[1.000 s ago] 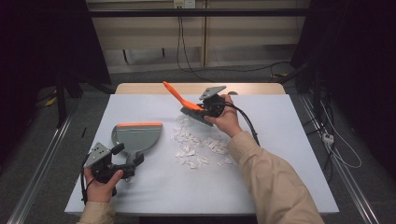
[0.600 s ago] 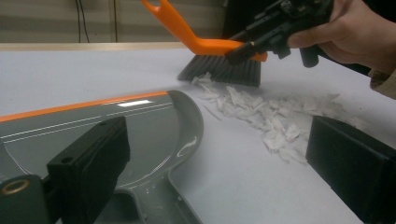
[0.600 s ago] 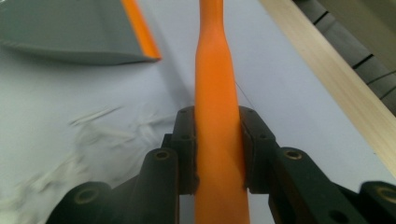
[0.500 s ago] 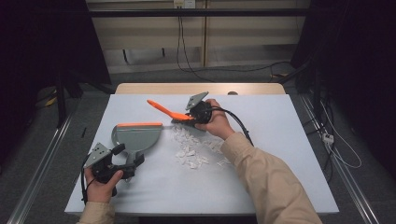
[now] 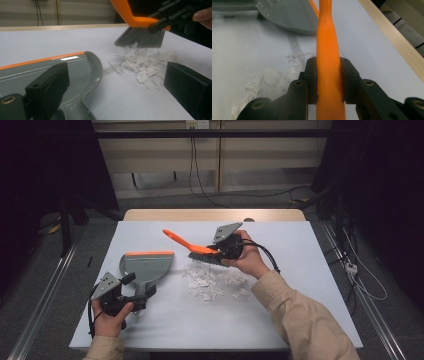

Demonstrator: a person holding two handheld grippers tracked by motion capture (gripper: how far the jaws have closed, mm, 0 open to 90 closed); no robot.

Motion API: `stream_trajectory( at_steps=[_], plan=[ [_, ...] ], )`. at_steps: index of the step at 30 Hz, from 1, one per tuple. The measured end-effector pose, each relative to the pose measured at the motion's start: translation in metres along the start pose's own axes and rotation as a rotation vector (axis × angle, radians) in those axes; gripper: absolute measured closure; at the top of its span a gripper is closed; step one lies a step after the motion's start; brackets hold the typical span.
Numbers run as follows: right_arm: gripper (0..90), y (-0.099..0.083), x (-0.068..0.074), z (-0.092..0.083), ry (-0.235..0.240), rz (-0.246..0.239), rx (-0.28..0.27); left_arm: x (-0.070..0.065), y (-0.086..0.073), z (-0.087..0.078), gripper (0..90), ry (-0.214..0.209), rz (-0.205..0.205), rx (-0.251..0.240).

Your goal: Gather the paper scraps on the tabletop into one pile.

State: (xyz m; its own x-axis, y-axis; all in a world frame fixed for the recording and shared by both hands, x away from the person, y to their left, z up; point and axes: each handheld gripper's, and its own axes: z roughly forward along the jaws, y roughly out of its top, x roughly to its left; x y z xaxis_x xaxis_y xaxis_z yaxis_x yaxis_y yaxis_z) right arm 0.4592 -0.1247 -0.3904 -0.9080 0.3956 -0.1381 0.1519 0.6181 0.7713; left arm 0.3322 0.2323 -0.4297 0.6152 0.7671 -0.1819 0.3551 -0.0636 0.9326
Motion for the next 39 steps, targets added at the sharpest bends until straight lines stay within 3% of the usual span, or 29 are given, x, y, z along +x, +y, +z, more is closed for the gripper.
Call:
stream_trajectory(
  at_steps=[7, 11, 13, 16, 19, 21, 22, 24, 27, 32, 35, 39],
  plan=[
    [71.3, -0.004, -0.006, 0.024, -0.052, 0.008, 0.02, 0.002, -0.001, 0.0, 5.9, 0.002, -0.005, 0.0],
    [71.3, -0.008, -0.011, 0.037, -0.072, 0.001, 0.068, 0.003, -0.002, 0.0, 5.9, -0.001, -0.003, 0.008],
    [71.3, -0.009, -0.009, 0.041, -0.039, 0.009, 0.063, 0.004, -0.002, 0.0, 5.9, -0.003, -0.003, 0.008],
    [71.2, -0.007, -0.003, 0.041, -0.008, -0.019, 0.082, 0.004, -0.002, 0.0, 5.9, -0.003, -0.004, 0.008],
    [71.2, -0.007, 0.002, 0.035, 0.066, -0.026, 0.083, 0.004, -0.002, 0.0, 5.9, -0.003, 0.005, 0.013],
    [71.3, -0.006, 0.004, 0.028, 0.14, -0.01, 0.06, 0.003, -0.002, 0.0, 5.9, -0.003, -0.002, 0.006],
    [71.3, -0.005, 0.006, 0.025, 0.149, -0.008, 0.045, 0.003, -0.002, 0.0, 5.9, -0.002, -0.006, 0.001],
    [71.3, -0.003, 0.005, 0.017, 0.102, -0.008, 0.026, 0.003, -0.001, 0.0, 5.9, 0.0, -0.002, 0.006],
    [71.3, -0.004, -0.004, 0.012, 0.06, 0.029, -0.016, 0.002, -0.001, 0.0, 5.9, -0.001, 0.001, 0.007],
    [71.3, -0.005, -0.007, 0.018, -0.009, 0.057, -0.032, 0.003, -0.001, 0.0, 5.9, 0.0, -0.001, 0.008],
    [71.3, -0.002, -0.008, 0.025, -0.034, 0.061, -0.04, 0.003, -0.002, 0.001, 5.9, -0.002, -0.002, 0.009],
    [71.3, -0.001, -0.004, 0.038, -0.038, 0.034, 0.0, 0.003, -0.002, 0.001, 5.9, -0.006, -0.004, 0.01]
  ],
)
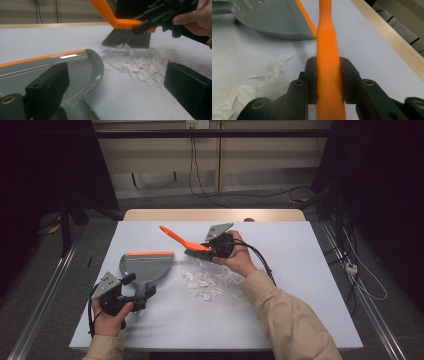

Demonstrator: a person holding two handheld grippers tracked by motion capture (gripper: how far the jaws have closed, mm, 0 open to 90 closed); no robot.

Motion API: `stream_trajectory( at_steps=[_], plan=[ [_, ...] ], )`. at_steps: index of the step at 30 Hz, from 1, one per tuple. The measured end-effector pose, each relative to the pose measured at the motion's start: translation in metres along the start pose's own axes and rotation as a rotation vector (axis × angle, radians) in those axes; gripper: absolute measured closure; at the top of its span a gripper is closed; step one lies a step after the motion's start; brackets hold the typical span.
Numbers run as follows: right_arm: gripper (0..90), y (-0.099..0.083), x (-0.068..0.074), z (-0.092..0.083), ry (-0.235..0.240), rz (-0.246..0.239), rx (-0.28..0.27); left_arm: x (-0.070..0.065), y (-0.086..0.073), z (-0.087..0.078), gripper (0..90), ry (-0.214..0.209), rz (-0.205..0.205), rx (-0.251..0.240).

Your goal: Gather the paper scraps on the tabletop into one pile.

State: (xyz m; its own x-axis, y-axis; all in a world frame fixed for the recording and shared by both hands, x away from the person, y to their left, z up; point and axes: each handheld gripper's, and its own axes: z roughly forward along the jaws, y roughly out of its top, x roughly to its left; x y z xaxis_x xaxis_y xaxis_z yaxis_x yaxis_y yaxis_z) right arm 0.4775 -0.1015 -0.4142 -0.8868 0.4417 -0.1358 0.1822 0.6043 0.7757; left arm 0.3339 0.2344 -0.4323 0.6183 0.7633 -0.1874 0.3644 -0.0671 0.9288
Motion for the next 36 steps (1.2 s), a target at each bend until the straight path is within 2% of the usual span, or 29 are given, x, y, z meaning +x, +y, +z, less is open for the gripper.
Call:
stream_trajectory(
  at_steps=[5, 7, 9, 10, 12, 14, 16, 20, 23, 26, 30, 33, 36],
  plan=[
    [71.2, -0.003, 0.009, 0.008, 0.073, -0.043, 0.03, 0.002, 0.0, -0.001, 5.9, -0.002, 0.007, 0.005],
    [71.3, -0.001, 0.012, 0.006, 0.102, -0.063, 0.046, 0.001, 0.0, -0.001, 5.9, 0.001, -0.004, -0.004],
    [71.3, 0.0, 0.012, 0.0, 0.163, -0.052, 0.034, 0.002, 0.0, -0.002, 5.9, 0.003, -0.003, -0.008],
    [71.3, 0.001, 0.012, -0.004, 0.174, -0.05, 0.029, 0.002, 0.0, -0.002, 5.9, 0.003, -0.003, -0.008],
    [71.3, 0.003, 0.013, -0.013, 0.147, -0.043, 0.016, 0.002, 0.0, -0.002, 5.9, 0.004, -0.002, -0.006],
    [71.3, 0.005, 0.013, -0.021, 0.145, -0.021, -0.007, 0.001, 0.0, -0.002, 5.9, 0.003, -0.002, -0.005],
    [71.3, 0.008, 0.013, -0.028, 0.123, -0.014, -0.018, 0.001, 0.001, -0.001, 5.9, -0.001, -0.001, -0.005],
    [71.3, 0.009, 0.013, -0.039, 0.091, 0.001, -0.044, 0.001, 0.001, -0.002, 5.9, 0.002, -0.002, -0.007],
    [71.2, 0.009, 0.013, -0.045, 0.067, 0.032, -0.064, 0.001, 0.001, -0.002, 5.9, 0.0, -0.001, -0.009],
    [71.3, 0.009, 0.014, -0.051, 0.037, 0.077, -0.069, 0.001, 0.001, -0.002, 5.9, -0.004, -0.002, -0.008],
    [71.3, 0.006, 0.018, -0.057, -0.008, 0.216, -0.097, 0.001, 0.0, -0.001, 5.9, -0.01, 0.001, -0.001],
    [71.3, 0.001, 0.028, -0.059, -0.034, 0.323, -0.122, 0.0, 0.0, -0.001, 5.9, -0.01, 0.007, 0.003],
    [71.3, -0.003, 0.041, -0.058, -0.051, 0.433, -0.171, -0.001, 0.0, 0.0, 5.9, -0.012, 0.005, -0.002]
  ],
)
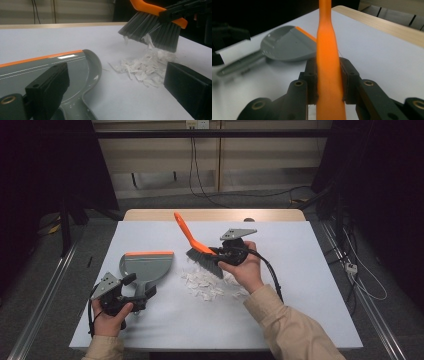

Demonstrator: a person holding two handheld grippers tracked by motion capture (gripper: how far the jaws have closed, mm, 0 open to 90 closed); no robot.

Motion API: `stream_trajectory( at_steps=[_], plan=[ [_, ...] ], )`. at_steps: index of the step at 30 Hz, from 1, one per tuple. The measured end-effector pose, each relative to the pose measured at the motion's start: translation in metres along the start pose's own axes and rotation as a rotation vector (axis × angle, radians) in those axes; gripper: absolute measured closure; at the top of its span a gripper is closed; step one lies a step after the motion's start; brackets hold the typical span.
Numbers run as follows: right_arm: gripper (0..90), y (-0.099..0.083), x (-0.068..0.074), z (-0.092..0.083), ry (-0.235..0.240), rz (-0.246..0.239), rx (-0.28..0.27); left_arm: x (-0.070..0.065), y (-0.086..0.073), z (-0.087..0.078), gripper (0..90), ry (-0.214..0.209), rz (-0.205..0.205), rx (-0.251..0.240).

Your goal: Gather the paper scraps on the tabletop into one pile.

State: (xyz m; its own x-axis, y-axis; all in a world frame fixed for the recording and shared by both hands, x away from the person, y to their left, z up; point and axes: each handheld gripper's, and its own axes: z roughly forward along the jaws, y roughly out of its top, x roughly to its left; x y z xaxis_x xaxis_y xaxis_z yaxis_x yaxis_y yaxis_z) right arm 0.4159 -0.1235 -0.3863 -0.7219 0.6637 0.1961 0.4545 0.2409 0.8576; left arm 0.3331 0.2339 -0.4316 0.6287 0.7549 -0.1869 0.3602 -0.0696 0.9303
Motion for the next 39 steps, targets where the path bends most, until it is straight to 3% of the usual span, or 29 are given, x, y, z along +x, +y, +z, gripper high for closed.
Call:
stream_trajectory(
  at_steps=[2, 8, 13, 17, 19, 21, 22, 30, 33, 39],
  plan=[
    [71.3, -0.005, 0.01, 0.002, -0.004, 0.054, -0.028, 0.0, 0.001, 0.0, 5.9, 0.0, 0.001, -0.004],
    [71.3, -0.016, 0.042, 0.018, -0.017, 0.13, 0.0, -0.001, 0.001, -0.002, 5.9, 0.004, 0.007, -0.005],
    [71.3, -0.03, 0.055, 0.037, -0.032, 0.2, 0.018, 0.001, 0.001, -0.002, 5.9, 0.008, 0.006, -0.003],
    [71.3, -0.038, 0.058, 0.054, -0.024, 0.269, 0.054, 0.001, 0.001, -0.002, 5.9, 0.005, 0.007, -0.004],
    [71.3, -0.039, 0.056, 0.056, -0.07, 0.273, 0.066, 0.001, 0.001, -0.002, 5.9, 0.006, 0.009, -0.005],
    [71.2, -0.038, 0.049, 0.054, -0.07, 0.305, 0.087, 0.002, 0.001, -0.003, 5.9, 0.008, 0.011, -0.006],
    [71.2, -0.038, 0.047, 0.052, -0.086, 0.293, 0.097, 0.002, 0.001, -0.003, 5.9, 0.009, 0.009, -0.007],
    [71.2, -0.043, 0.021, 0.023, -0.168, 0.299, 0.111, 0.001, 0.001, -0.003, 5.9, 0.007, 0.015, -0.004],
    [71.3, -0.042, 0.015, 0.012, -0.185, 0.289, 0.095, -0.001, 0.001, -0.001, 5.9, 0.005, 0.021, -0.001],
    [71.3, -0.032, 0.015, -0.001, -0.173, 0.279, 0.047, -0.003, 0.001, 0.0, 5.9, 0.002, 0.021, 0.001]
  ],
)
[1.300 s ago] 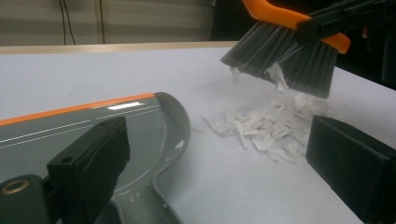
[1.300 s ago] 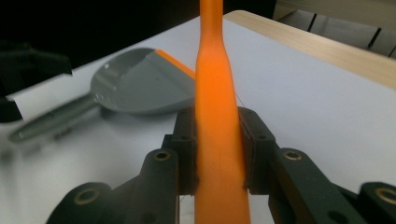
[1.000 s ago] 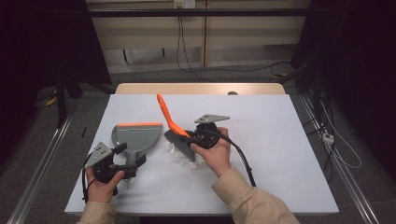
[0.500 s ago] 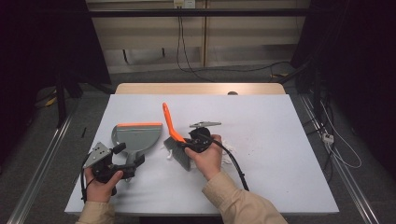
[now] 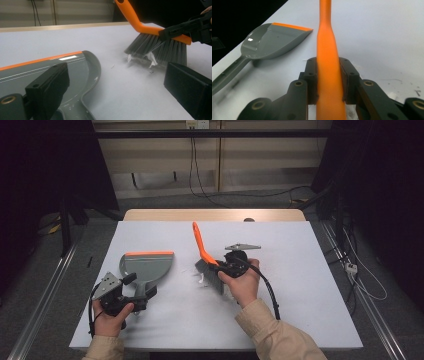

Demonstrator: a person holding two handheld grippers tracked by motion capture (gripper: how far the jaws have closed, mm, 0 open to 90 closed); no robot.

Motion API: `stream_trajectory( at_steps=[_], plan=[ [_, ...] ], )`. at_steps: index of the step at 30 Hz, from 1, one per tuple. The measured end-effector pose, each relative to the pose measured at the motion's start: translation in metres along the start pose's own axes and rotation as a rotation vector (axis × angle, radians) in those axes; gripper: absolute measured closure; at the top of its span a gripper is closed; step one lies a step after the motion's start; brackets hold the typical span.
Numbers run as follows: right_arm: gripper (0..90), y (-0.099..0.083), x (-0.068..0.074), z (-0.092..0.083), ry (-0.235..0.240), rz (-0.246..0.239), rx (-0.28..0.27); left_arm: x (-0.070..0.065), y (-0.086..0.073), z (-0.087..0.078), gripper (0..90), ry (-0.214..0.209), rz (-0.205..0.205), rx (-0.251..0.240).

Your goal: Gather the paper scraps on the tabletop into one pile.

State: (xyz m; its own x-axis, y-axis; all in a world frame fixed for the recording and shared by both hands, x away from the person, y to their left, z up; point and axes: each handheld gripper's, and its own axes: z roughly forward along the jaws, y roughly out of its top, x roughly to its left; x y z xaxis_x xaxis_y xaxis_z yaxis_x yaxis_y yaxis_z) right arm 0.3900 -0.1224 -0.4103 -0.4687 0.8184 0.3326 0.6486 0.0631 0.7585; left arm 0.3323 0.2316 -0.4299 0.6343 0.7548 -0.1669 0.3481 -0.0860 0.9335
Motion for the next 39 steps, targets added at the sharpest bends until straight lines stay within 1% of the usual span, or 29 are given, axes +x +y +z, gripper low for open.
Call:
stream_trajectory(
  at_steps=[1, 2, 6, 9, 11, 13, 15, 17, 19, 21, 23, 25, 28, 29, 30, 32, 34, 38, 39],
  plan=[
    [71.3, 0.001, 0.001, 0.0, 0.001, -0.005, -0.005, 0.0, 0.0, 0.0, 5.9, 0.0, 0.005, 0.005],
    [71.3, 0.002, 0.003, 0.0, 0.005, -0.005, -0.004, 0.0, 0.0, 0.0, 5.9, -0.001, 0.0, 0.004],
    [71.3, 0.001, 0.012, 0.006, 0.016, -0.021, -0.007, 0.0, -0.001, 0.001, 5.9, -0.004, 0.003, 0.008],
    [71.2, -0.001, 0.018, 0.013, 0.032, -0.028, 0.011, 0.001, -0.002, 0.001, 5.9, -0.005, -0.003, 0.008],
    [71.3, -0.005, 0.021, 0.019, 0.04, -0.022, 0.03, 0.001, -0.002, 0.001, 5.9, -0.006, -0.008, 0.008],
    [71.2, -0.008, 0.022, 0.024, 0.046, -0.019, 0.048, 0.002, -0.002, 0.001, 5.9, -0.006, -0.007, 0.008],
    [71.3, -0.012, 0.021, 0.026, 0.041, -0.018, 0.044, 0.002, -0.002, 0.001, 5.9, -0.005, -0.006, 0.007],
    [71.3, -0.012, 0.019, 0.025, 0.019, -0.026, 0.053, 0.003, -0.002, 0.001, 5.9, -0.005, -0.011, 0.004],
    [71.3, -0.011, 0.014, 0.022, 0.01, -0.034, 0.061, 0.003, -0.003, 0.0, 6.0, -0.004, -0.01, 0.006],
    [71.3, -0.009, 0.01, 0.017, -0.027, -0.056, 0.057, 0.003, -0.002, 0.0, 6.0, -0.002, -0.008, 0.006],
    [71.3, -0.005, 0.006, 0.01, -0.046, -0.065, 0.04, 0.003, -0.002, 0.0, 6.0, 0.0, -0.012, 0.002],
    [71.3, -0.001, 0.007, 0.005, -0.044, -0.073, 0.019, 0.002, -0.002, 0.001, 6.0, -0.002, -0.008, 0.004],
    [71.3, 0.006, 0.015, 0.002, -0.026, -0.086, -0.026, 0.002, -0.002, 0.002, 6.0, -0.005, -0.004, 0.011],
    [71.3, 0.007, 0.018, 0.004, -0.02, -0.092, -0.033, 0.002, -0.002, 0.002, 6.0, -0.005, -0.006, 0.01],
    [71.2, 0.009, 0.022, 0.007, -0.009, -0.084, -0.037, 0.001, -0.002, 0.002, 6.0, -0.006, -0.006, 0.009],
    [71.3, 0.009, 0.028, 0.015, 0.005, -0.084, -0.044, 0.002, -0.002, 0.001, 6.0, -0.005, -0.003, 0.009],
    [71.3, 0.008, 0.035, 0.026, 0.024, -0.077, -0.043, 0.003, -0.002, 0.0, 6.0, -0.001, -0.016, 0.0],
    [71.3, 0.002, 0.047, 0.047, 0.062, -0.046, -0.019, 0.005, -0.003, 0.0, 6.0, -0.002, -0.014, 0.005],
    [71.3, 0.0, 0.05, 0.052, 0.066, -0.045, -0.005, 0.005, -0.003, 0.0, 6.0, -0.003, -0.013, 0.006]
  ],
)
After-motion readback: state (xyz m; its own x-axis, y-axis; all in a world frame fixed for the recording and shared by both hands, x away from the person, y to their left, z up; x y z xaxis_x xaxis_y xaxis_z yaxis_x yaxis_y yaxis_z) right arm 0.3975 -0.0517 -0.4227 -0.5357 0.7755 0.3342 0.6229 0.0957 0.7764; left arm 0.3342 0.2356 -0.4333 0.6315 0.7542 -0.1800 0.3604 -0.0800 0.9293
